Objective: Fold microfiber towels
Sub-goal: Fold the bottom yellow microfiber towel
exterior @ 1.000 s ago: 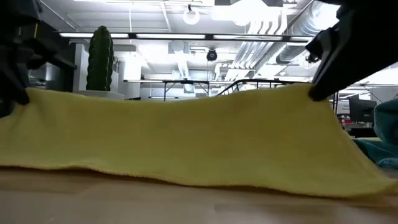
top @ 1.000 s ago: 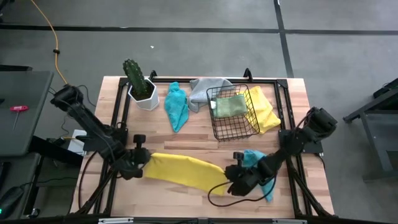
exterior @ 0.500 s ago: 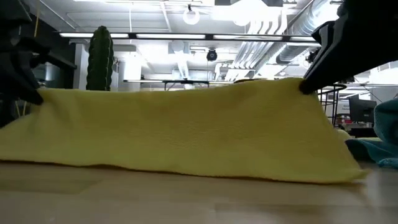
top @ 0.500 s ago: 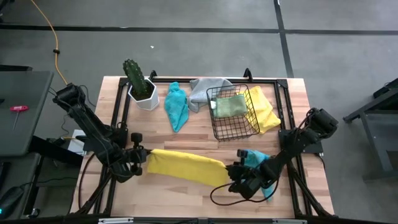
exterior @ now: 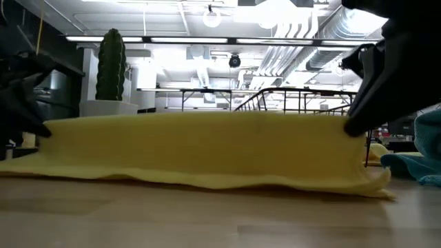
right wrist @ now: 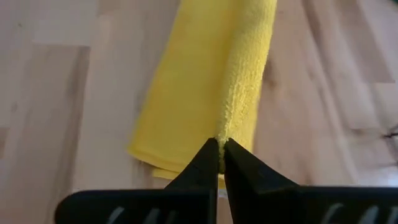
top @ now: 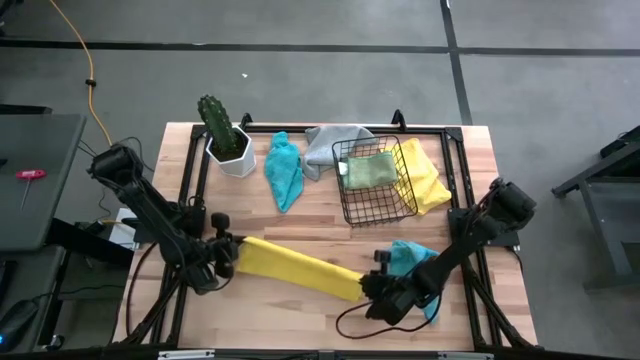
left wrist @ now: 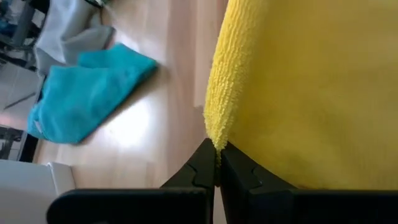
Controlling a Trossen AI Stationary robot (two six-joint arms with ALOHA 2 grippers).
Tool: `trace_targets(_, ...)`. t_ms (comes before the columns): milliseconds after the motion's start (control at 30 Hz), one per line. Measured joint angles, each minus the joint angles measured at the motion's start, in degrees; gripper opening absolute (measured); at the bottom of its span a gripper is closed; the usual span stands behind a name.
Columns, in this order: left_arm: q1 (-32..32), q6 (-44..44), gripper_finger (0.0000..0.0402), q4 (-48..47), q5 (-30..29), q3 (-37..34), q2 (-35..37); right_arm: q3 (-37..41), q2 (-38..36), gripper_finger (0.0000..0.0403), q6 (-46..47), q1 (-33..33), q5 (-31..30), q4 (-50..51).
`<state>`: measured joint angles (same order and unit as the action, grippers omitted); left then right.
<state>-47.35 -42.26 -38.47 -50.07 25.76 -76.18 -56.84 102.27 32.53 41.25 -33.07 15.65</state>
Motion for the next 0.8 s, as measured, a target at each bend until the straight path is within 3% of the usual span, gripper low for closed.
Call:
trace_targets(367,-0.4,1.8,0.0,8.4,12.2,0.1,-5.7,0.0,1.9,0.0,1.3,0.4,5.8,-4.4)
trace_targets(600,-0.4,1.9,0.0001,10.1,12.3,0.4,-6.4,0.0,1.9,0.0,5.0,0.5,8.1,-4.6)
trace_targets(800,-0.4,2.7,0.0001,6.9,14.7,5.2,-6.3,0.0,1.9,0.0,4.7,0.4,8.3,-3.5)
